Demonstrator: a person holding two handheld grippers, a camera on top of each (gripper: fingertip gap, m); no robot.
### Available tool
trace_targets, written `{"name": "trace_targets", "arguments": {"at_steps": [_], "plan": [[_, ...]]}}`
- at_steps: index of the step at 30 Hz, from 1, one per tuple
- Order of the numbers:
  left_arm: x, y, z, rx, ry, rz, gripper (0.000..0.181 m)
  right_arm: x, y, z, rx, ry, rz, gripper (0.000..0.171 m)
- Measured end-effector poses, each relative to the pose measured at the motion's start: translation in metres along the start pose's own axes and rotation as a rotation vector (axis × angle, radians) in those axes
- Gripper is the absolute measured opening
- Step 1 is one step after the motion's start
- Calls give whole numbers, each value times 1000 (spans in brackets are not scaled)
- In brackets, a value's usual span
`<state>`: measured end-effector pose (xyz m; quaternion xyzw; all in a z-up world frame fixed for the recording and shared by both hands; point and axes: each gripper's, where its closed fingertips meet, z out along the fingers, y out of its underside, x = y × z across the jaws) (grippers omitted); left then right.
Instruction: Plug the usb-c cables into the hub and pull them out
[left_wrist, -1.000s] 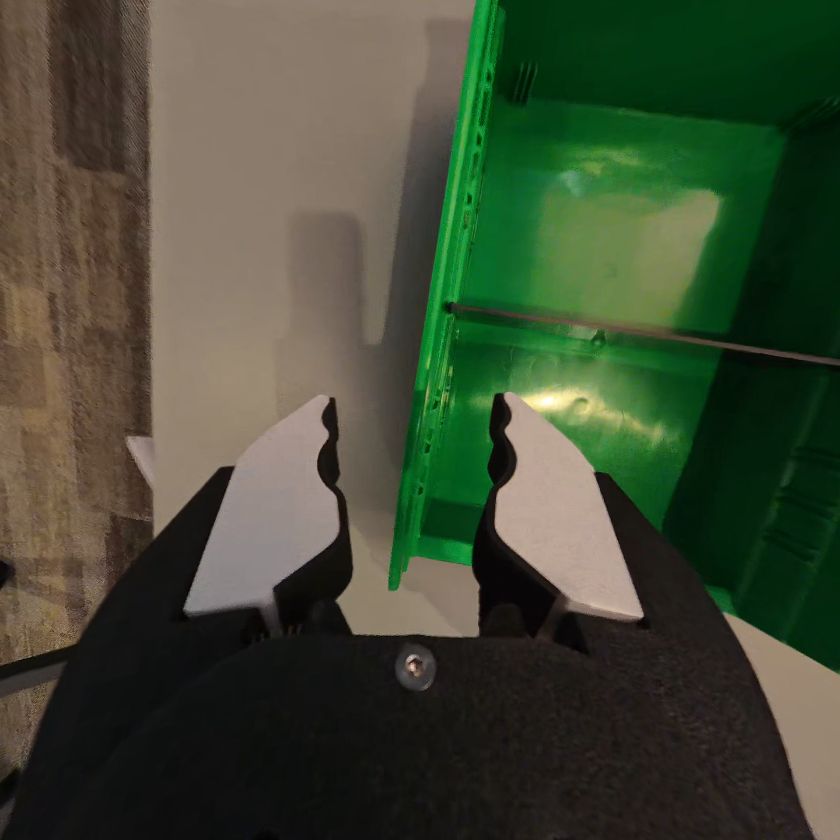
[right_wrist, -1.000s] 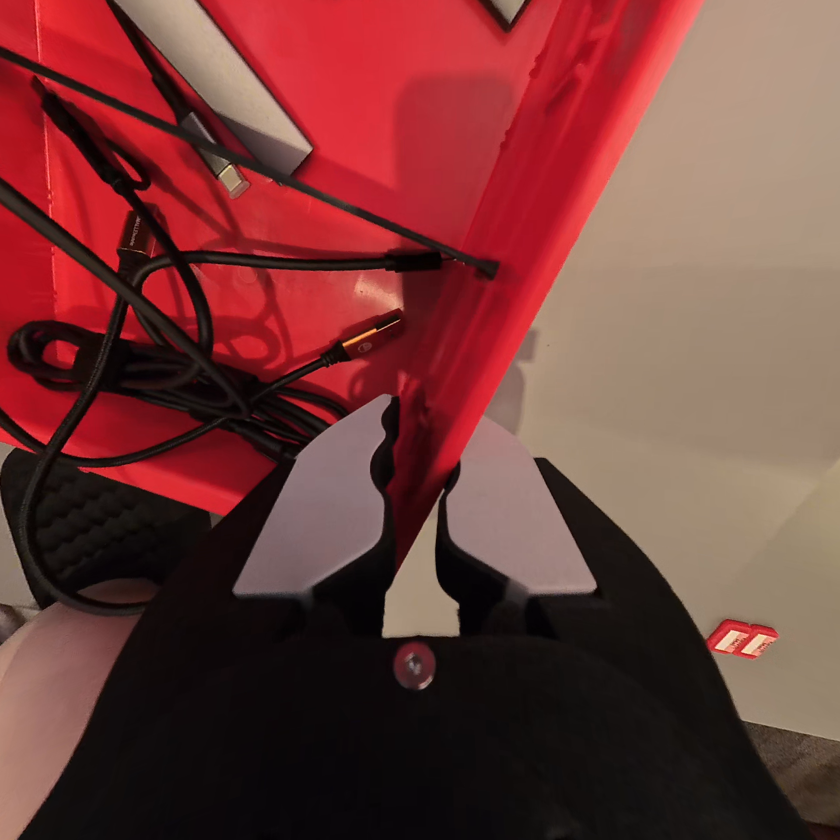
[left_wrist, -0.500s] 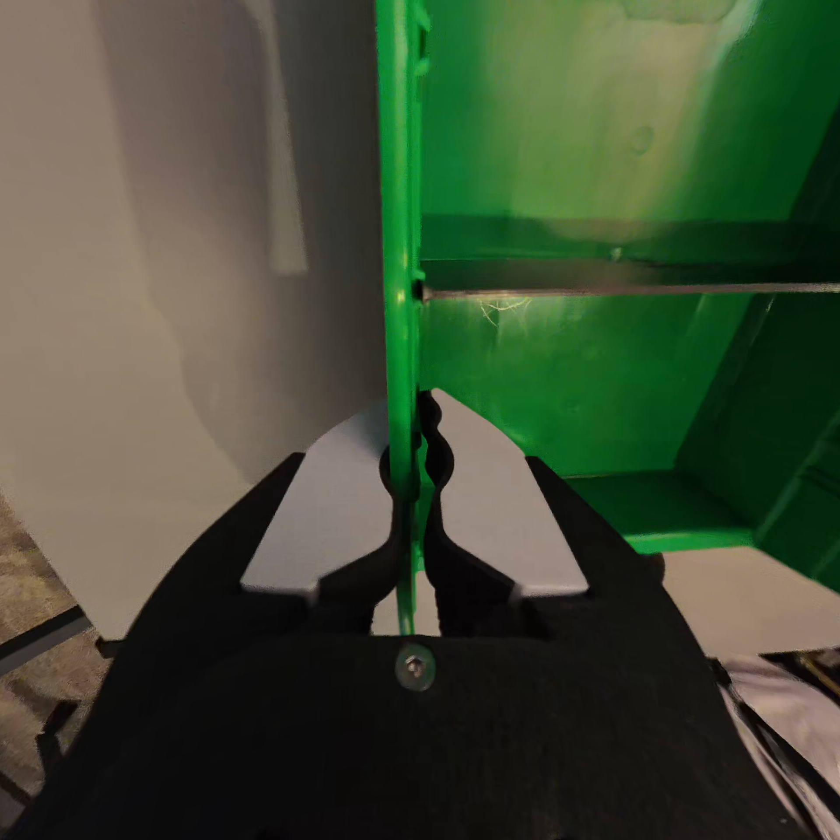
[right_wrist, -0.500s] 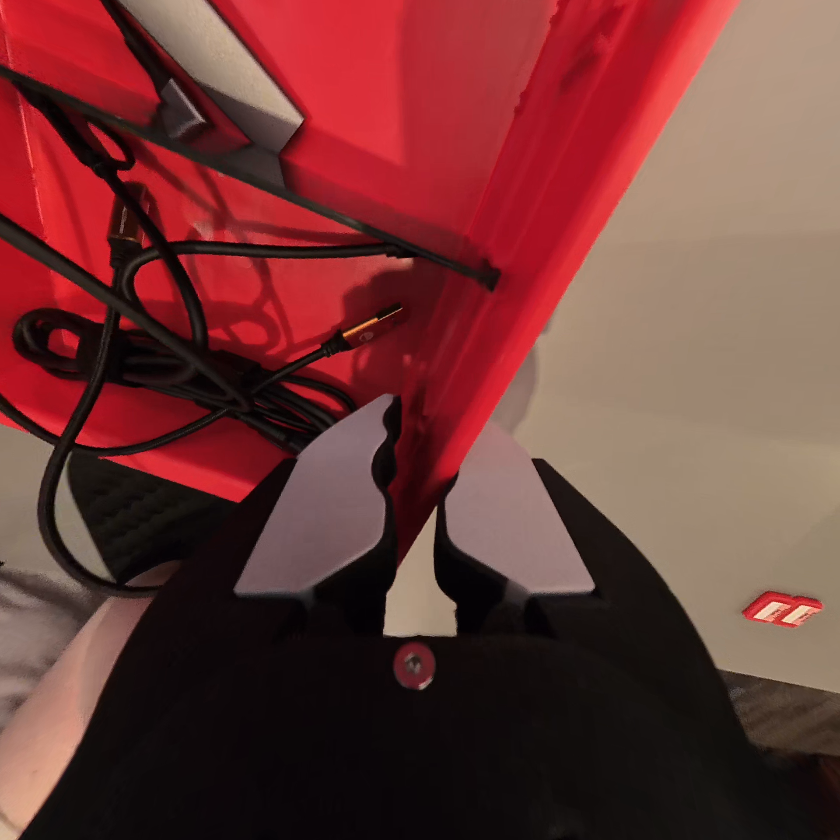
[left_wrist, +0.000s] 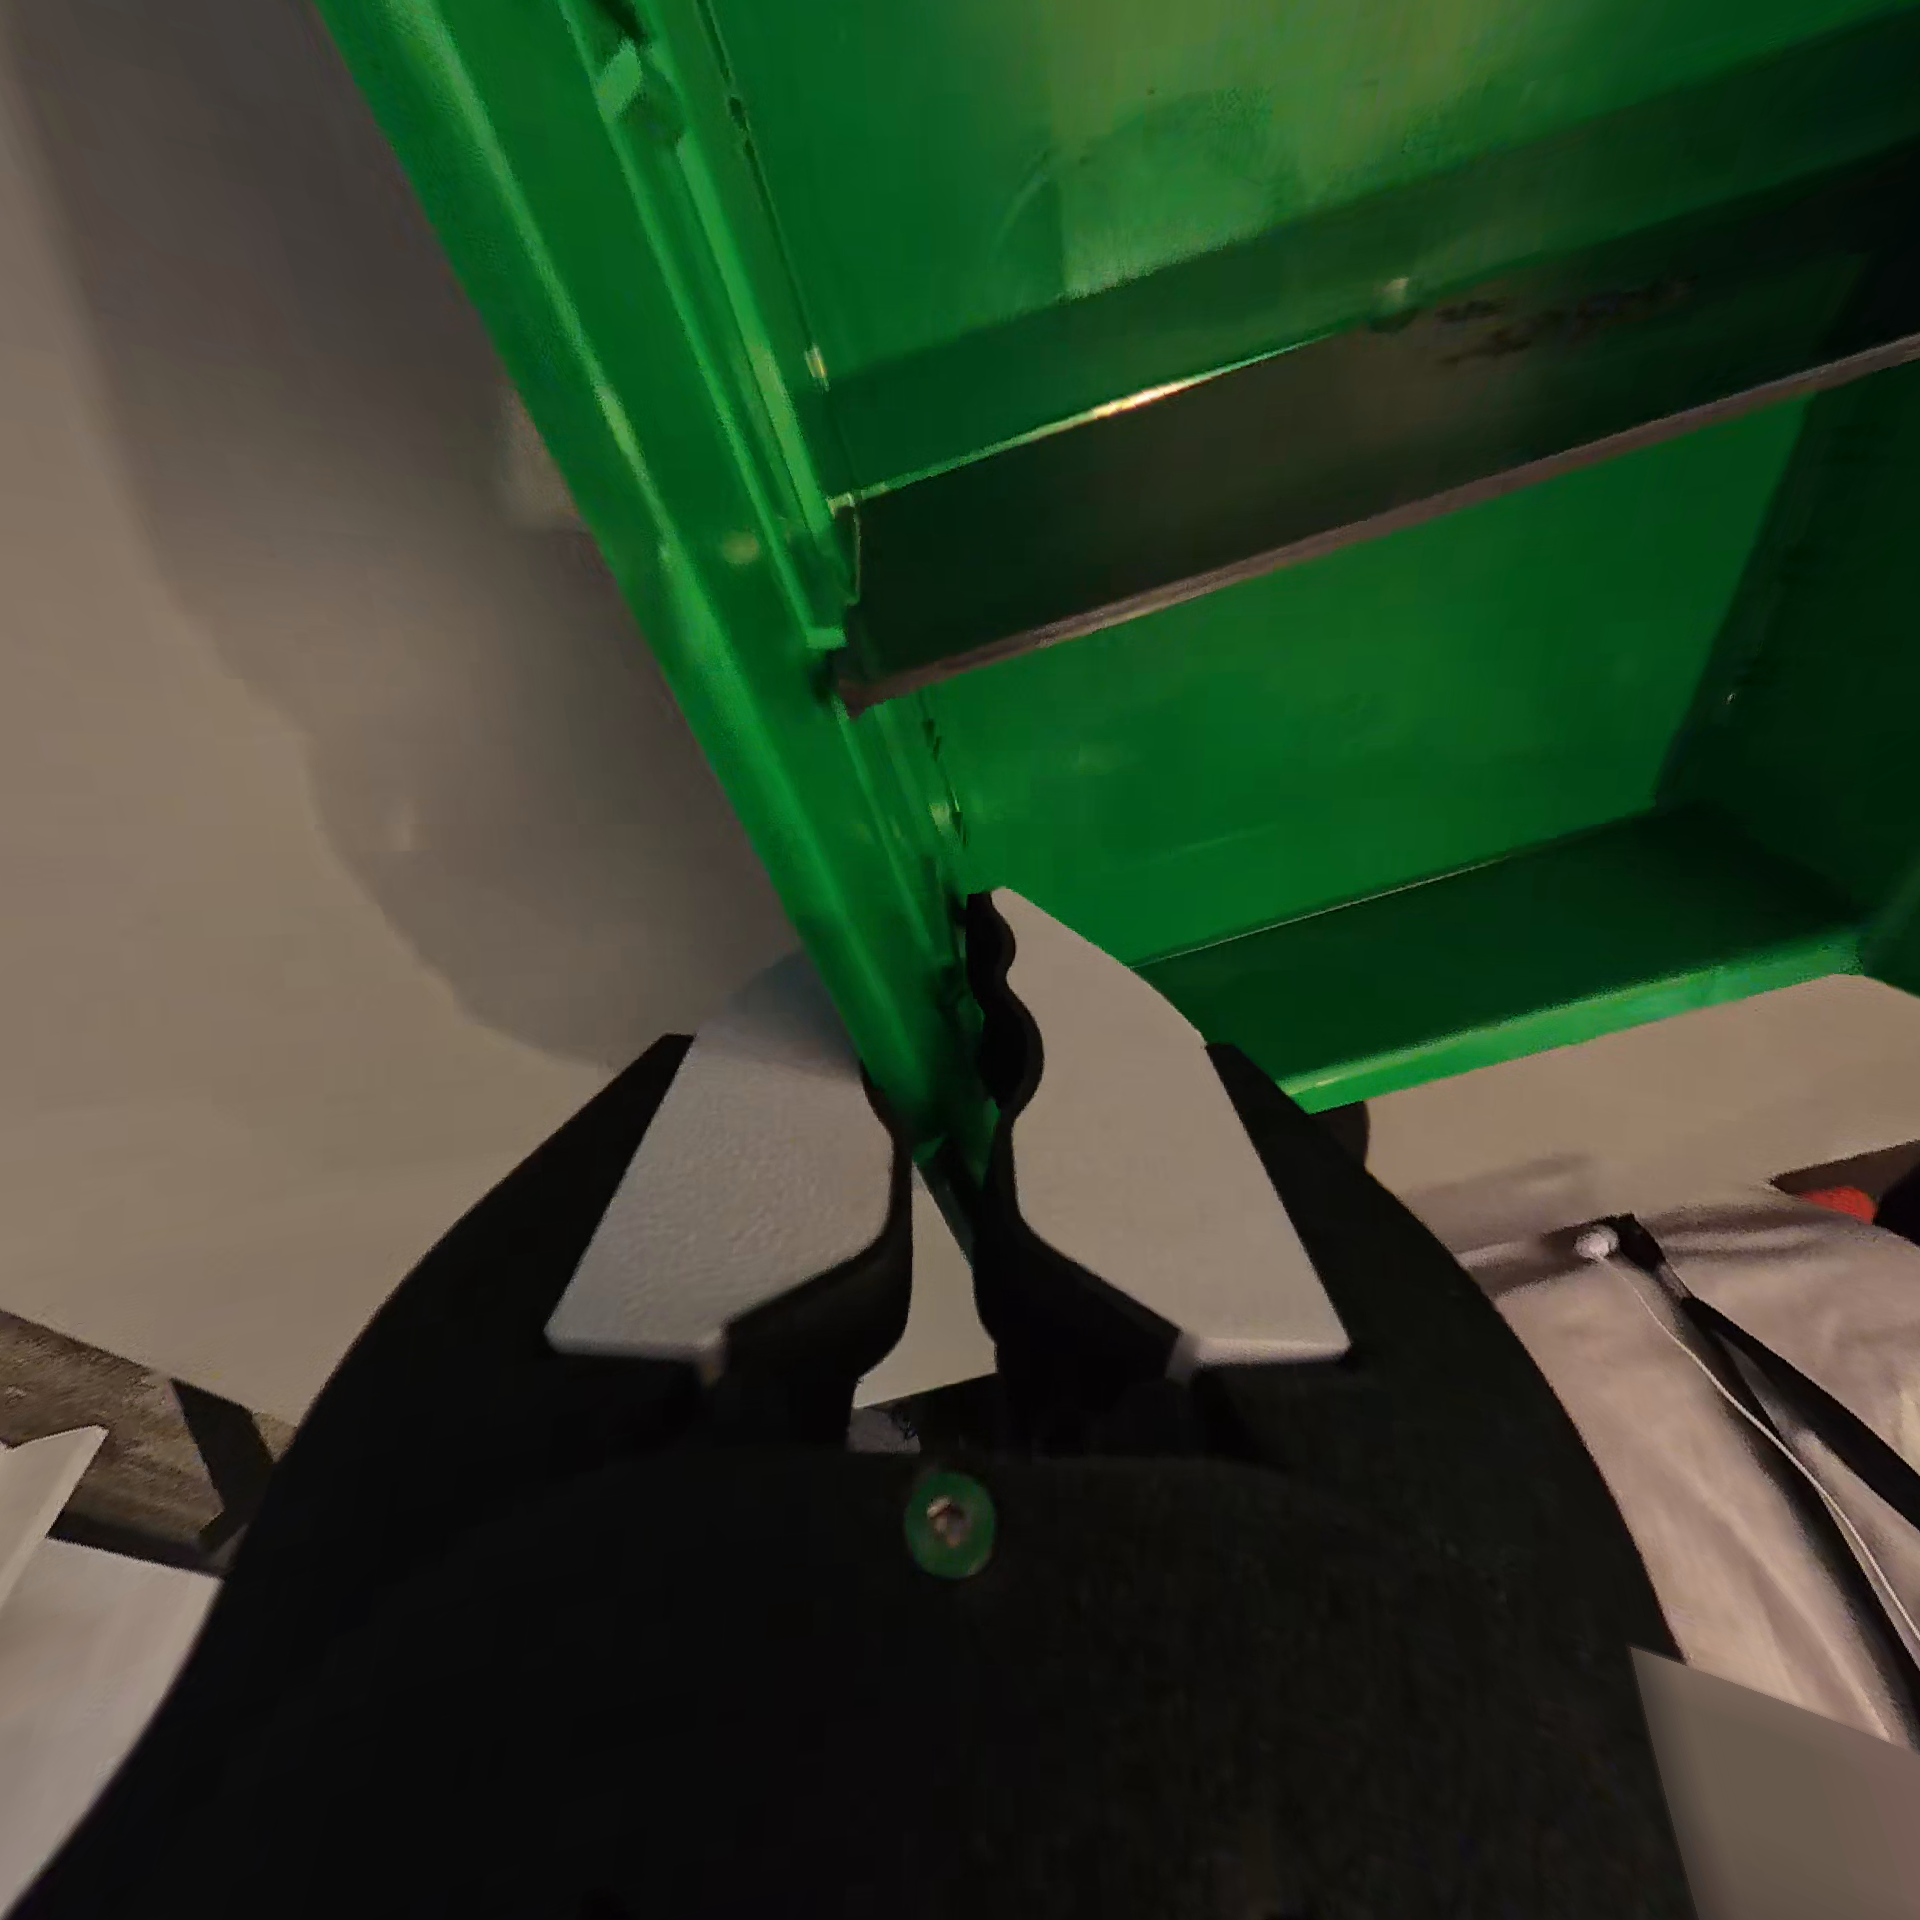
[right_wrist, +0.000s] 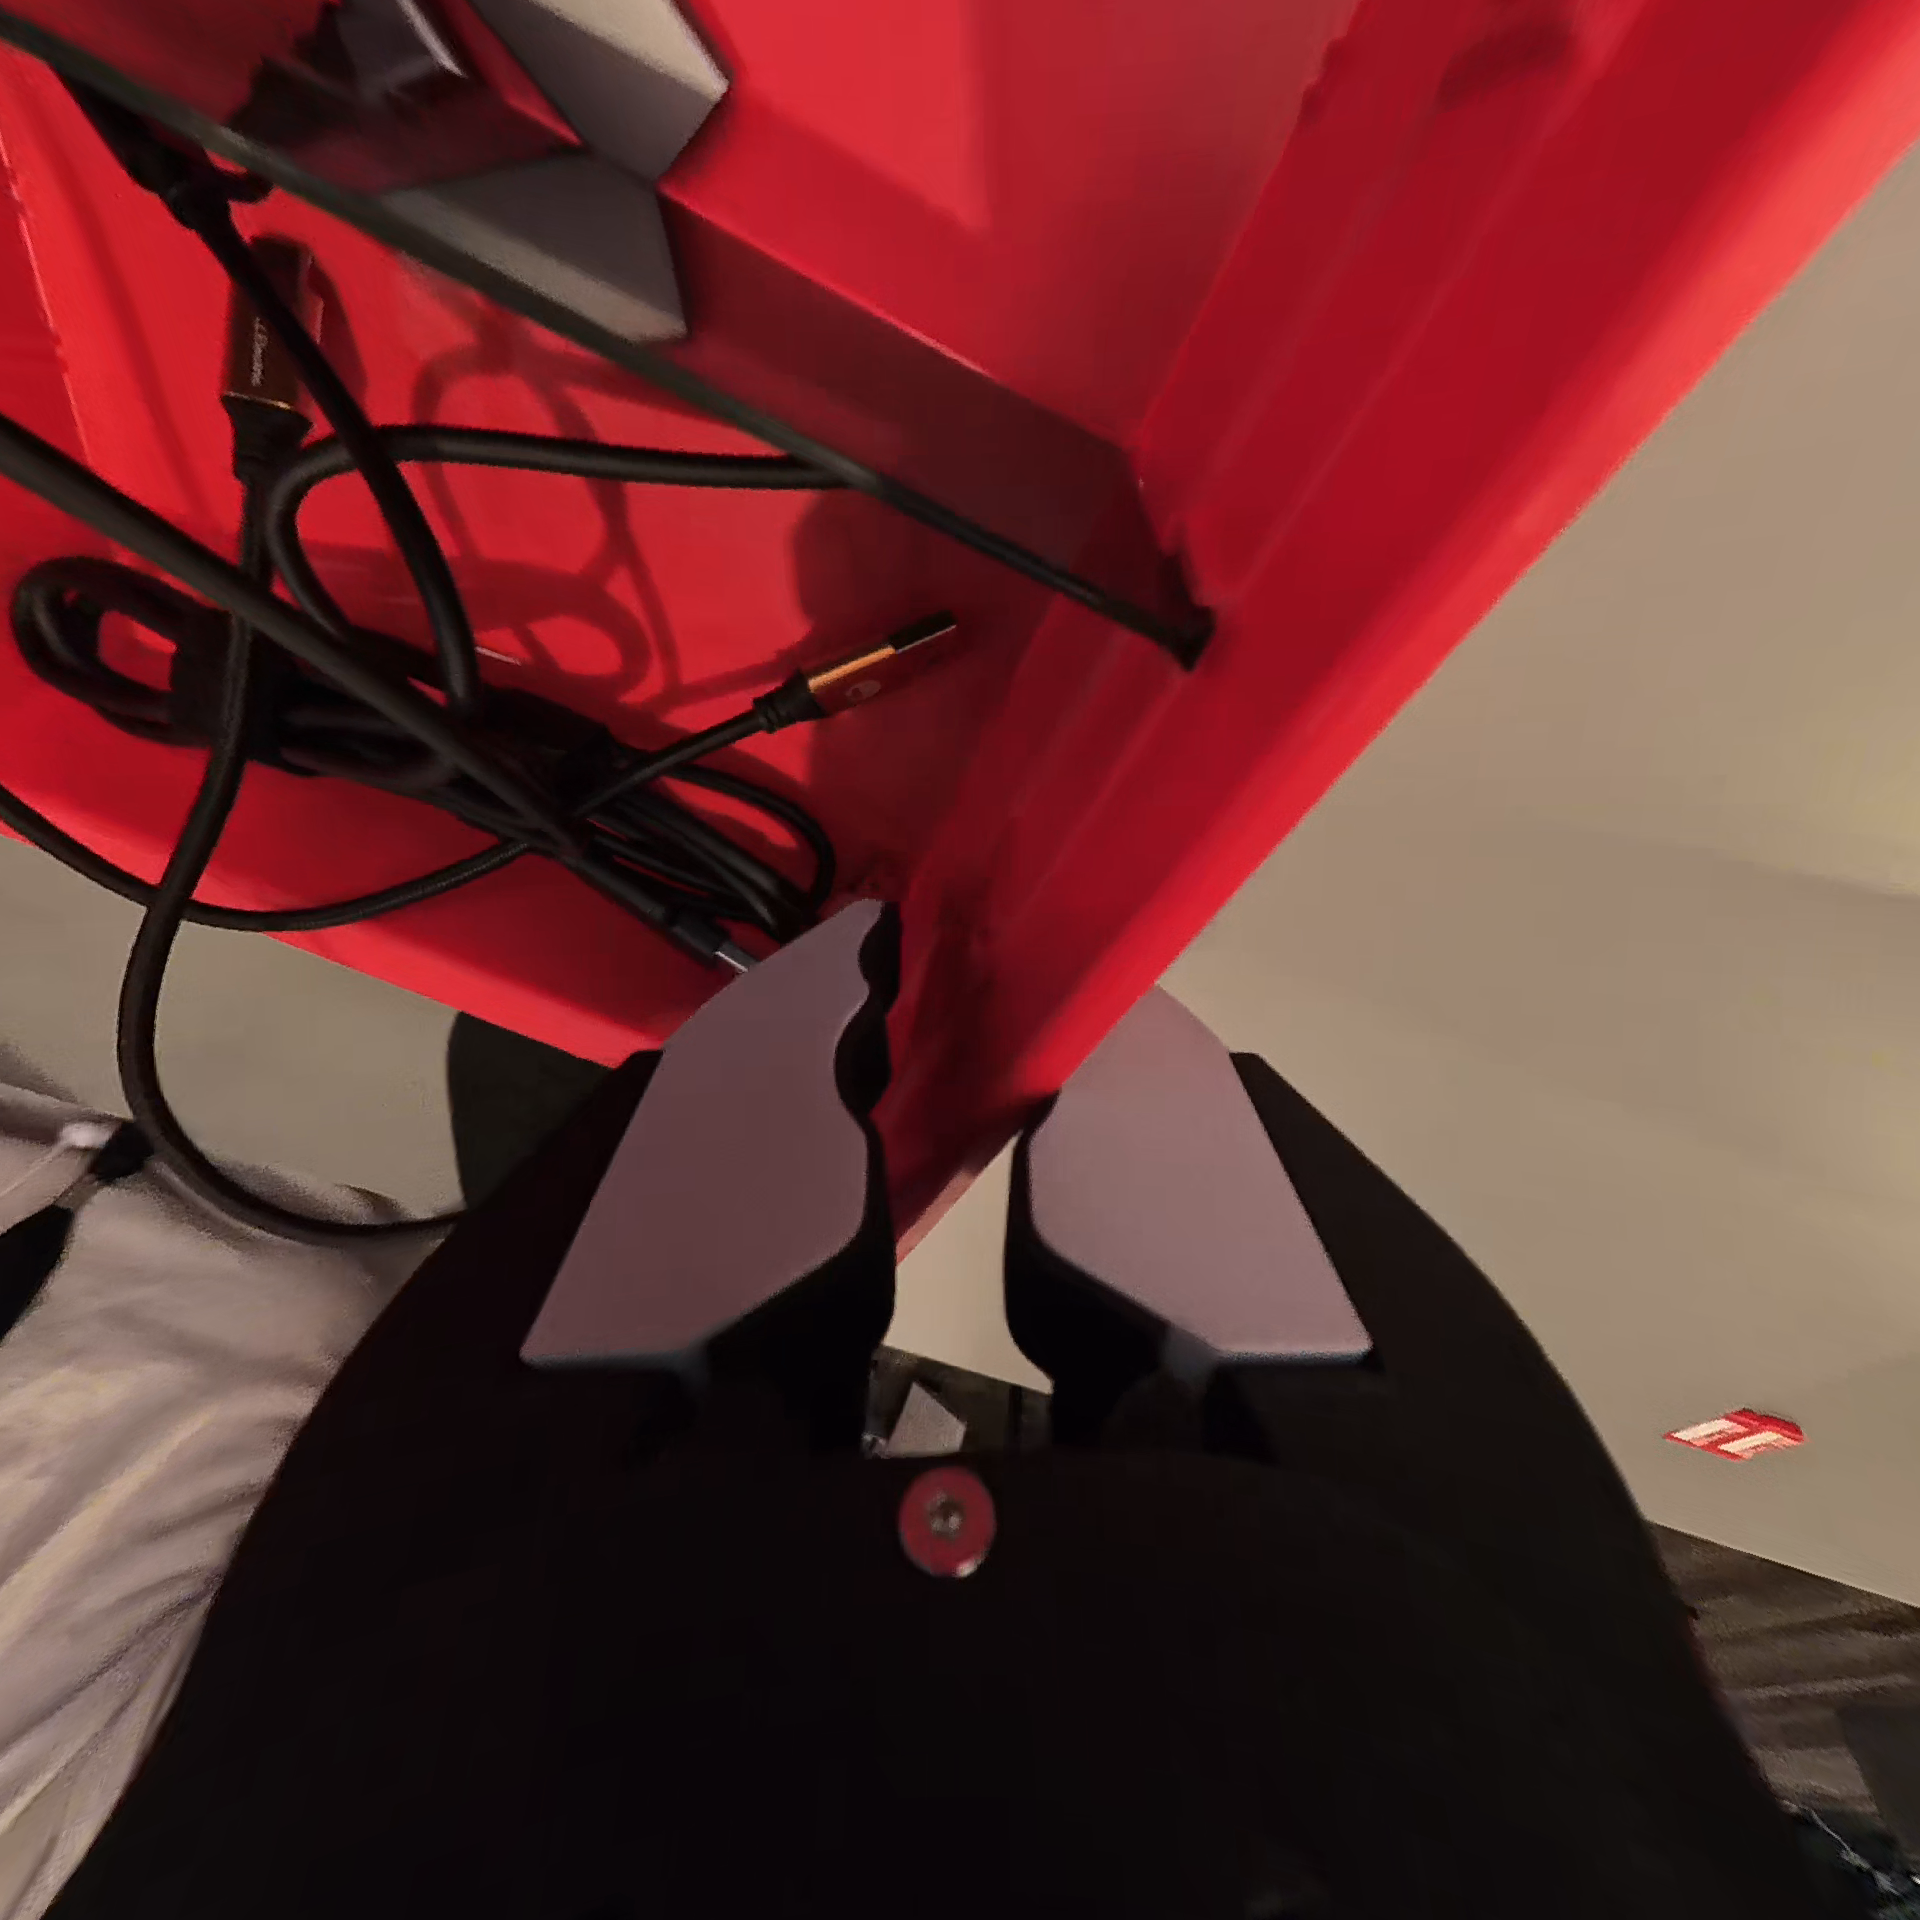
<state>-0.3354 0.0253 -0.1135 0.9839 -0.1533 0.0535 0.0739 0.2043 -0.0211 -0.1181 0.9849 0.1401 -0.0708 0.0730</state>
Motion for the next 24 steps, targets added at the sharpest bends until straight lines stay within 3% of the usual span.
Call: {"name": "trace_targets", "arguments": {"at_steps": [5, 14, 19, 24], "plan": [[15, 0, 2, -23, 1, 46, 9, -32, -16, 2, -42, 7, -32, 24], [36, -6, 3, -73, 1, -31, 11, -46, -41, 4, -55, 187, -166, 33], [49, -5, 4, -101, 3, 19, 10, -47, -44, 4, -41, 180, -181, 34], [56, 0, 3, -118, 35, 54, 21, -54, -43, 2, -19, 136, -165, 43]]}}
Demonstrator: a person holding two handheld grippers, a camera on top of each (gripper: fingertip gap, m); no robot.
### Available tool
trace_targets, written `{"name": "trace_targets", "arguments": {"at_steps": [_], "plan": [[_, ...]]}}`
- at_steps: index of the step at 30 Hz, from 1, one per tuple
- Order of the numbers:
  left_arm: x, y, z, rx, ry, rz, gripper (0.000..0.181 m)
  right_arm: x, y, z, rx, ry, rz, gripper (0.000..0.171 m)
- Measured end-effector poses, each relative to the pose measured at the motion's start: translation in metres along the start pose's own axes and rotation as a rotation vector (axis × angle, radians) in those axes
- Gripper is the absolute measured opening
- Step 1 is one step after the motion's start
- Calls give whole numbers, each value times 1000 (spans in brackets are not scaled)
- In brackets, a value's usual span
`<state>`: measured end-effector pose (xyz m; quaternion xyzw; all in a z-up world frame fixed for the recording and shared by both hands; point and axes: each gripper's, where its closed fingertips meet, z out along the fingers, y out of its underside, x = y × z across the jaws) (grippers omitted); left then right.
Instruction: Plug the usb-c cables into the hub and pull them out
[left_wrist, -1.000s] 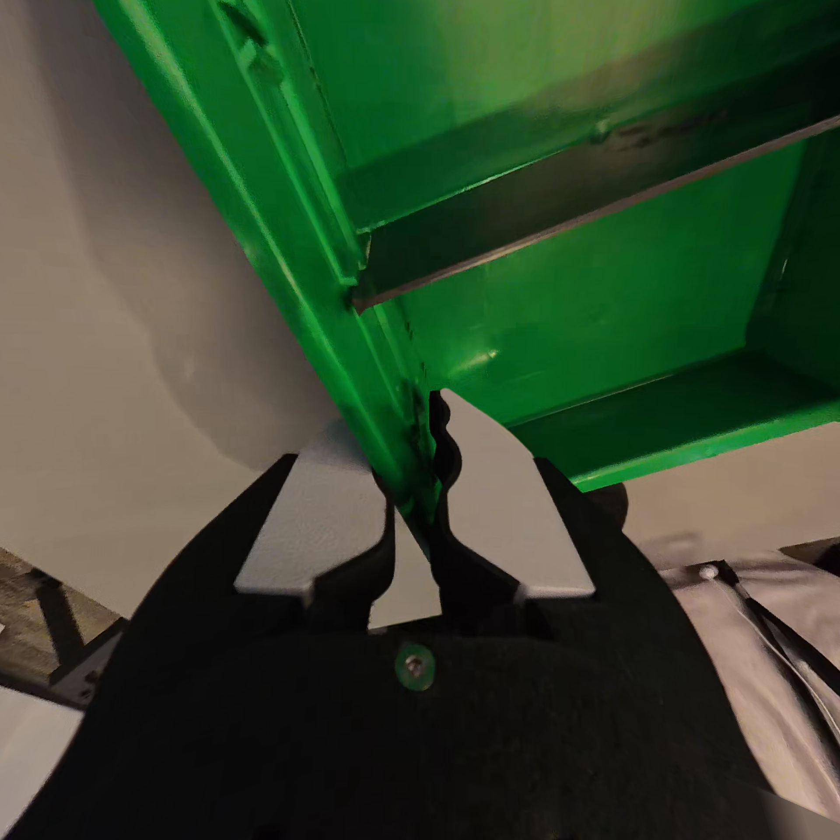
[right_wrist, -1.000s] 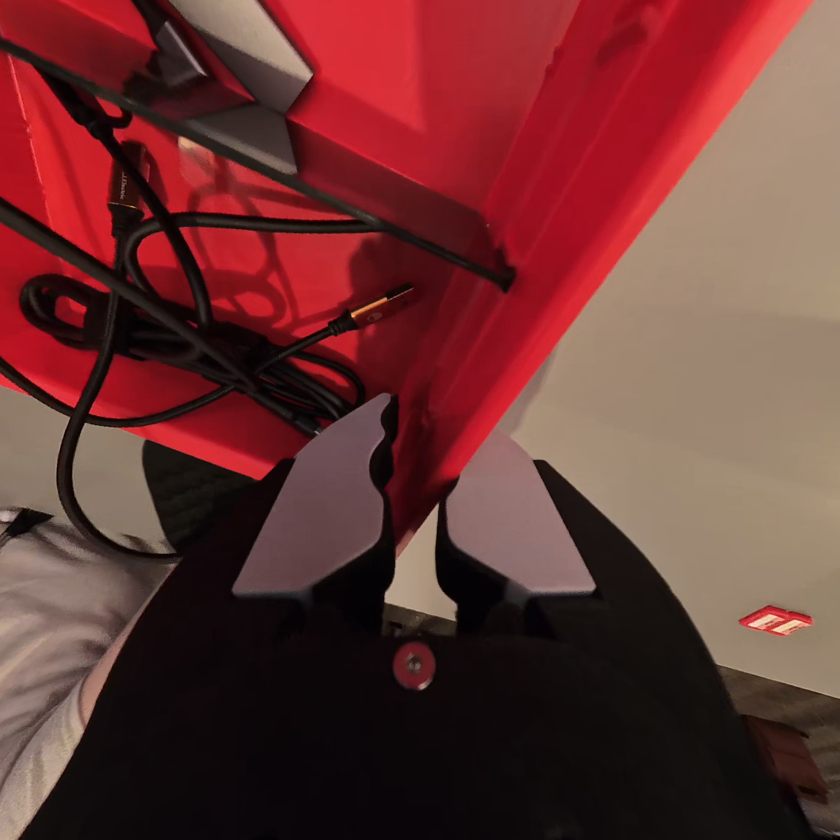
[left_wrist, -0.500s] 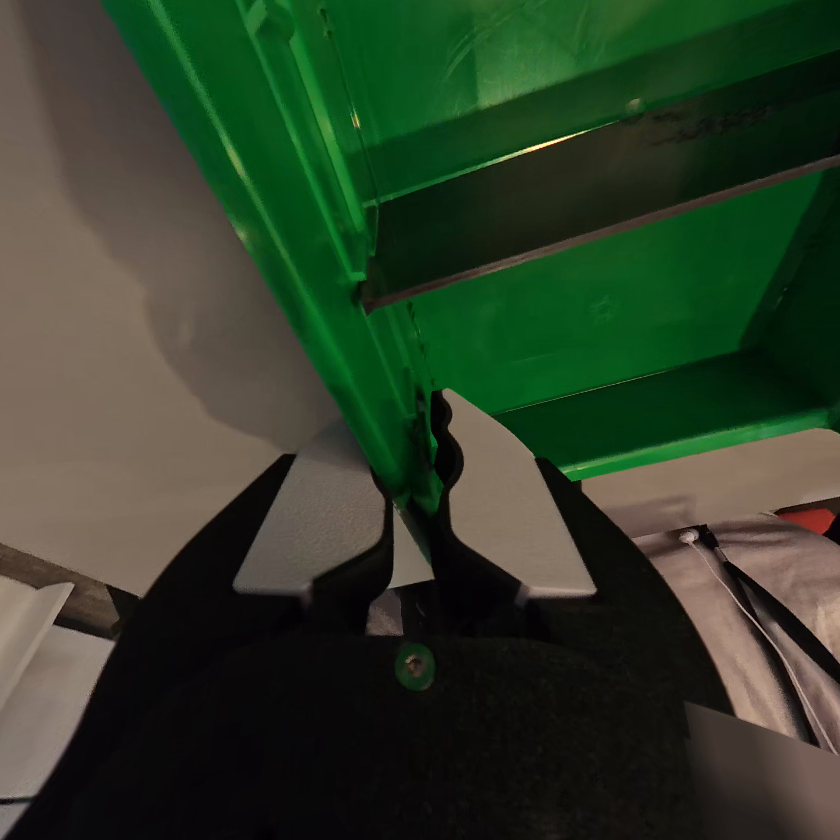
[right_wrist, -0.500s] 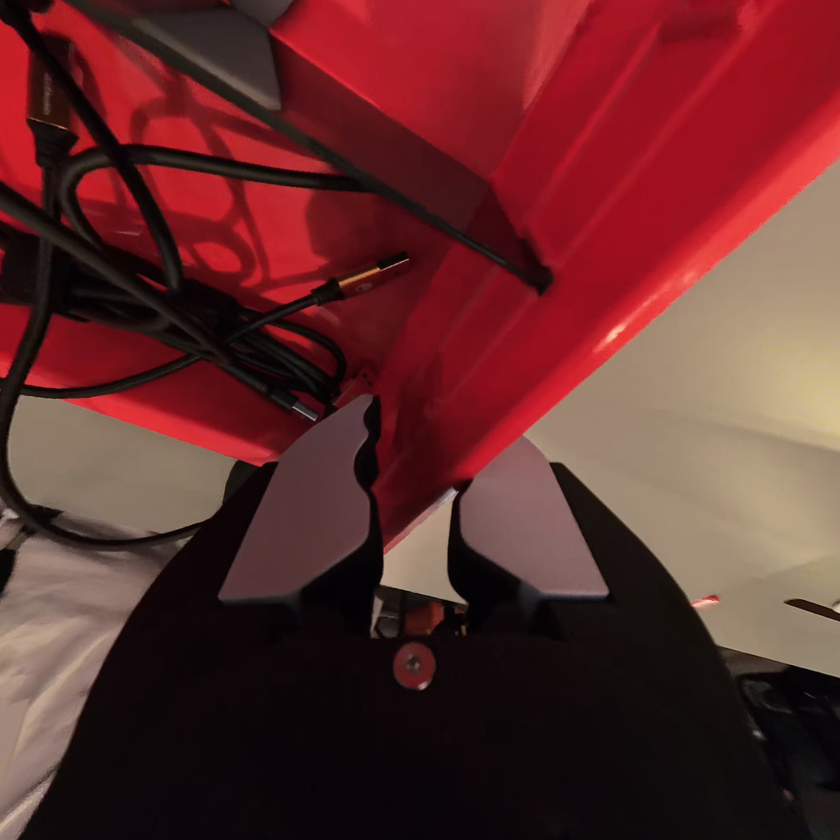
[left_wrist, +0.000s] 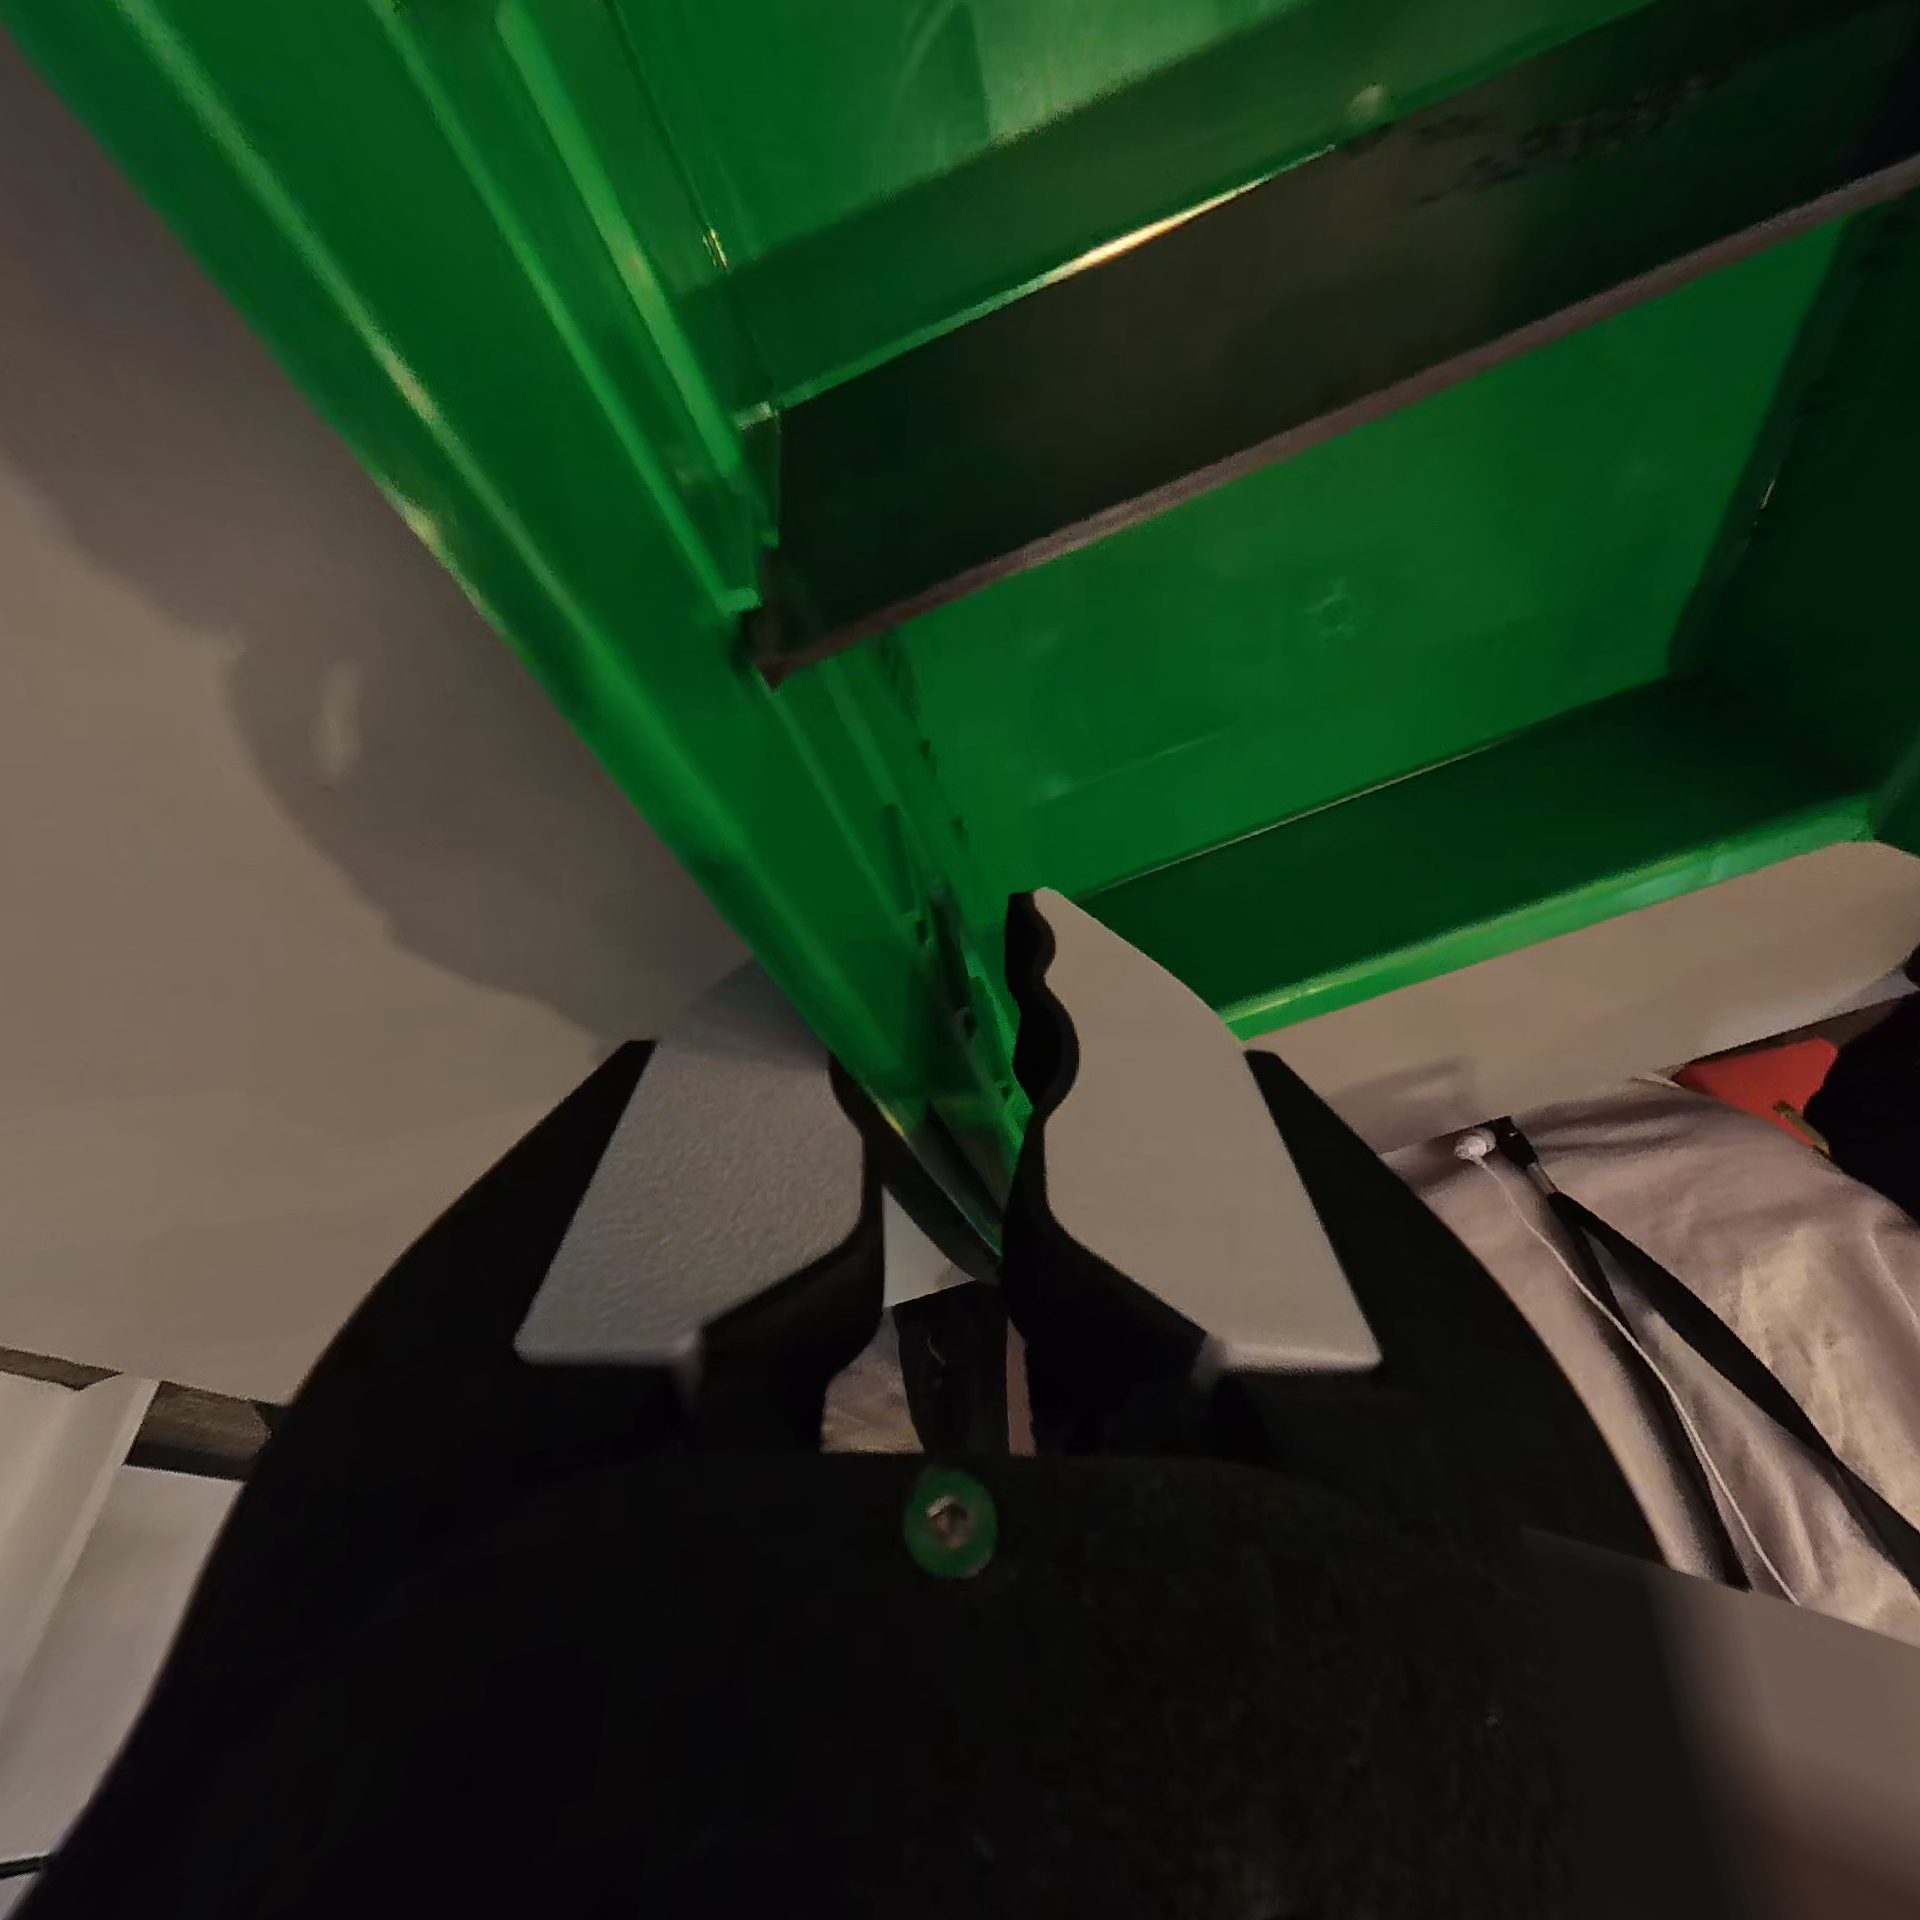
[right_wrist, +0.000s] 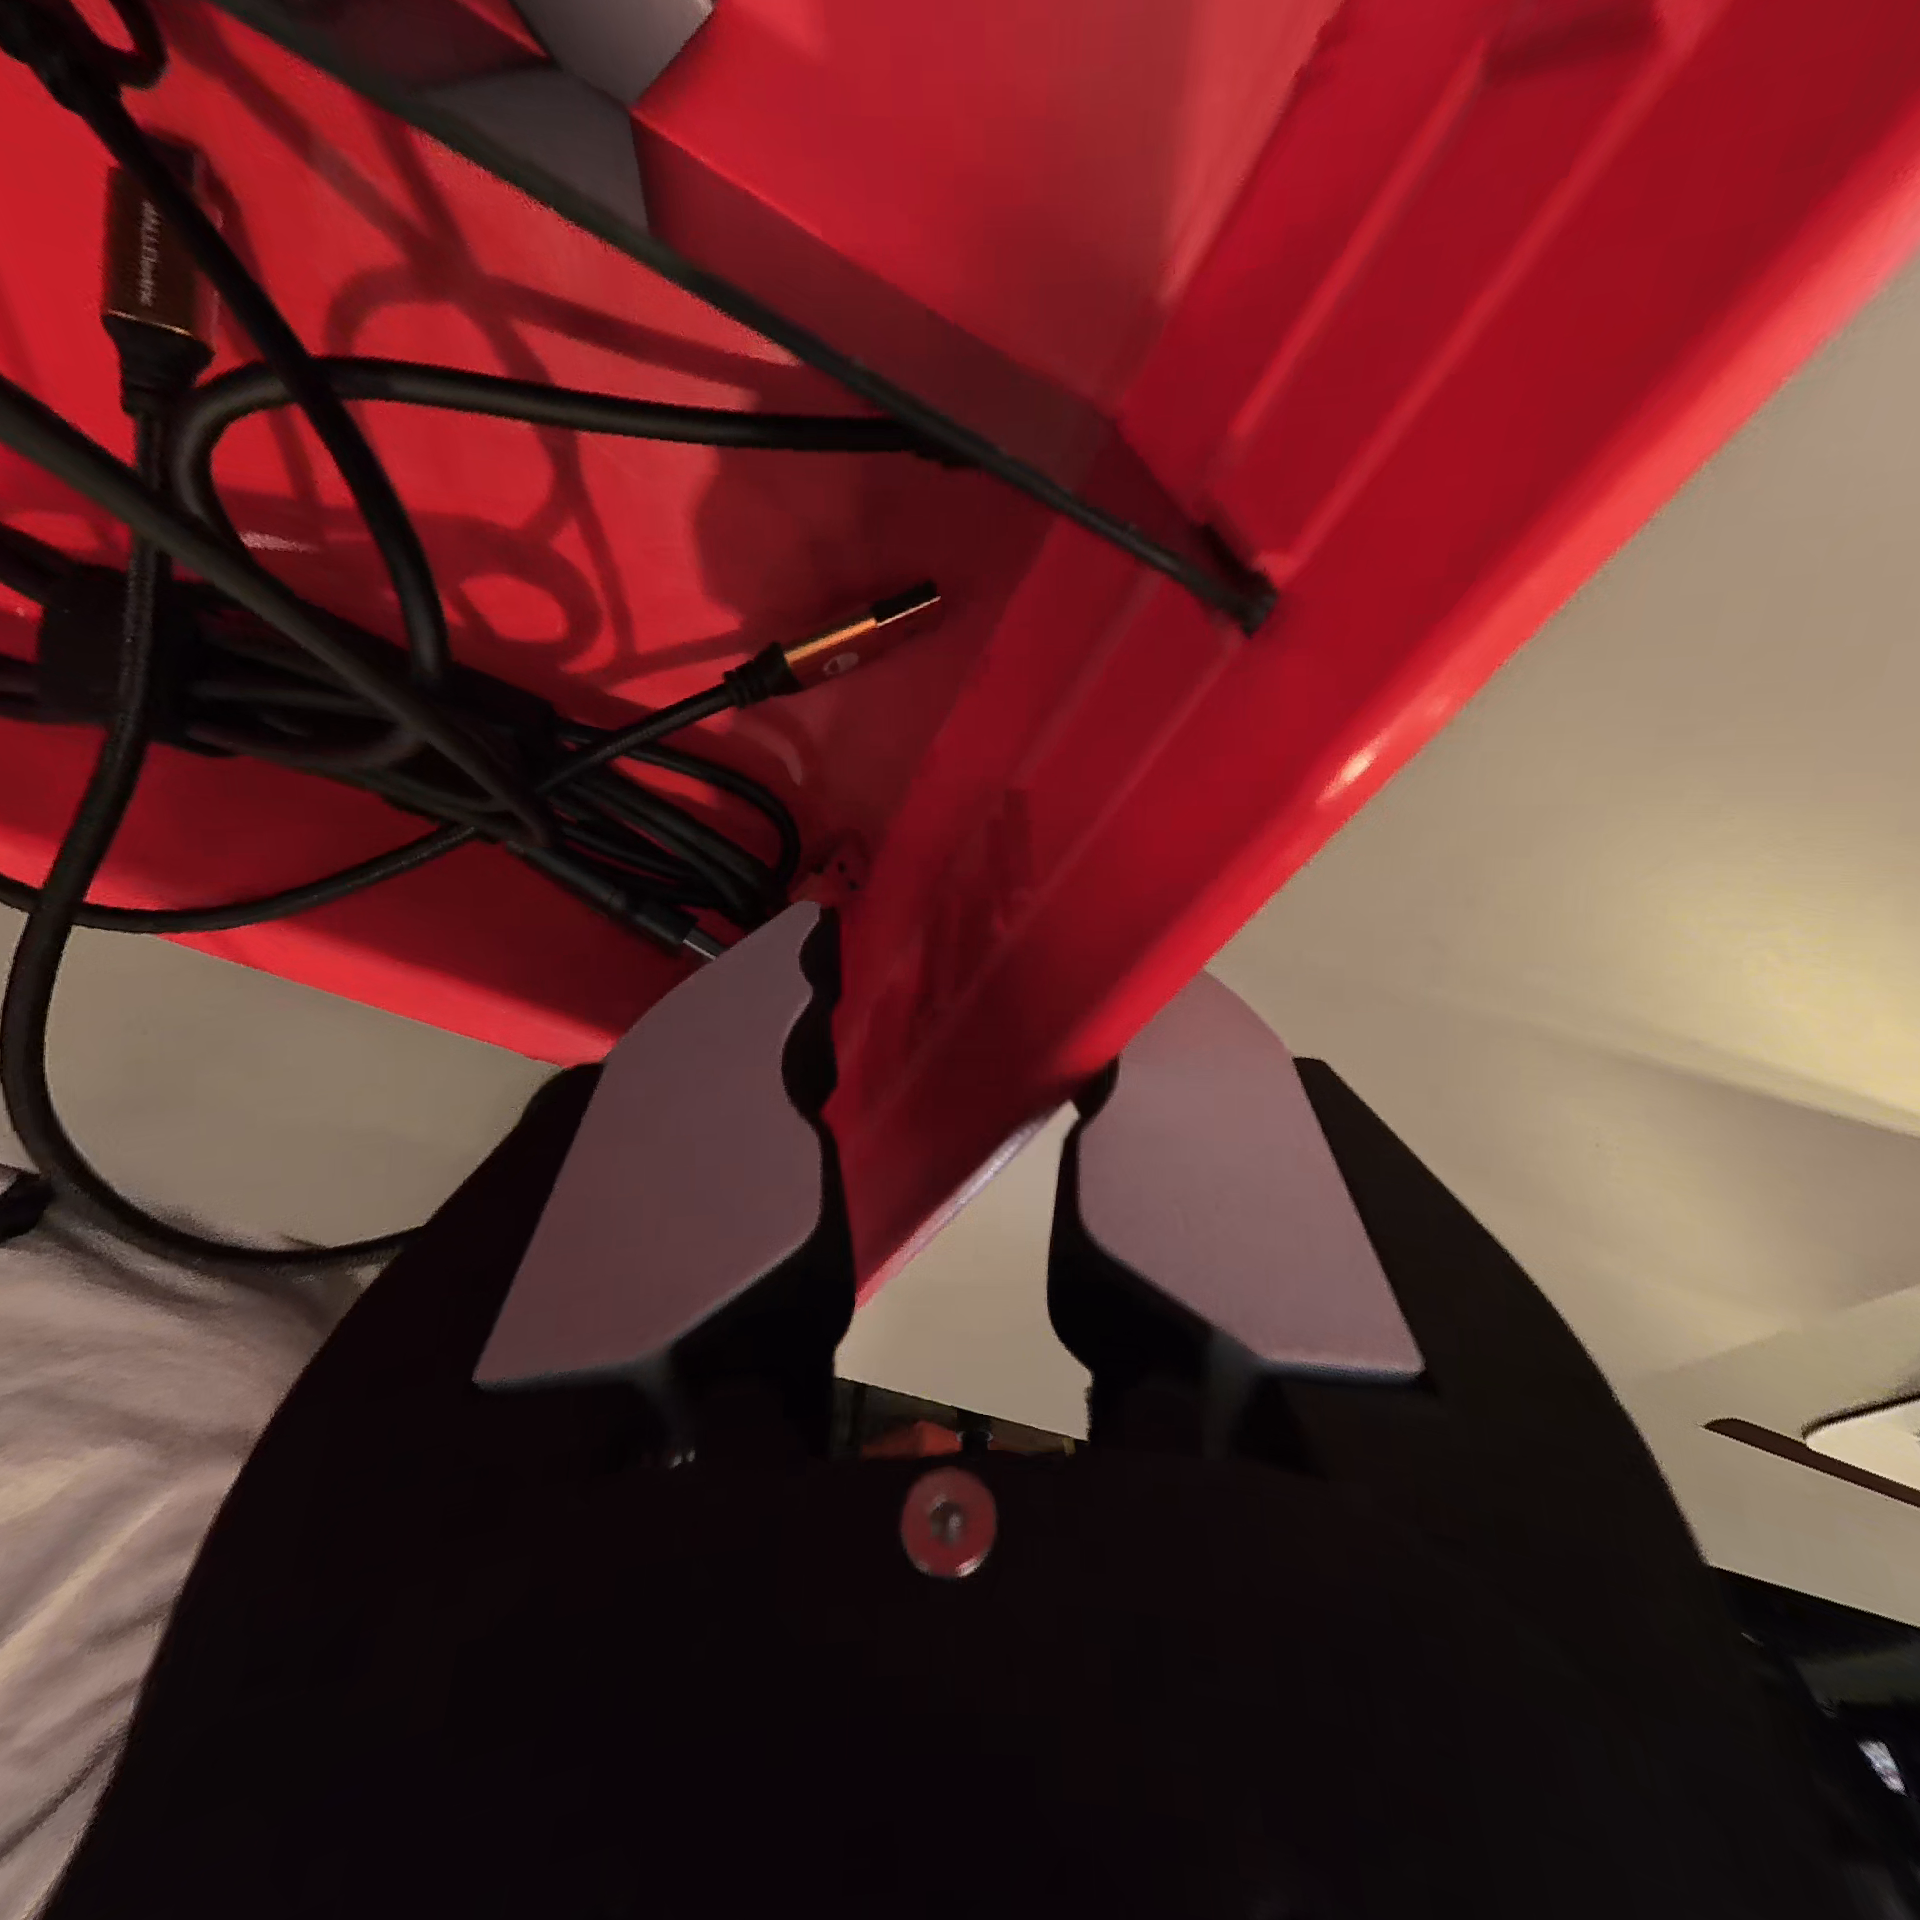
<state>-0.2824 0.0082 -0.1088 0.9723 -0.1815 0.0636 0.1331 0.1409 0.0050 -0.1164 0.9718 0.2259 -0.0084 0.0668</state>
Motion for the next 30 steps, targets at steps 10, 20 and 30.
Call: {"name": "trace_targets", "arguments": {"at_steps": [10, 20, 30], "plan": [[2, 6, -50, 285, -38, 12, 31, -37, -41, -100, 525, 179, -89, 44], [31, 1, -78, 431, -125, 204, 31, -206, -113, -83, 658, -345, -310, 27], [41, -1, -82, 465, -70, 300, 31, -202, -109, -58, 555, -164, -250, 23]]}}
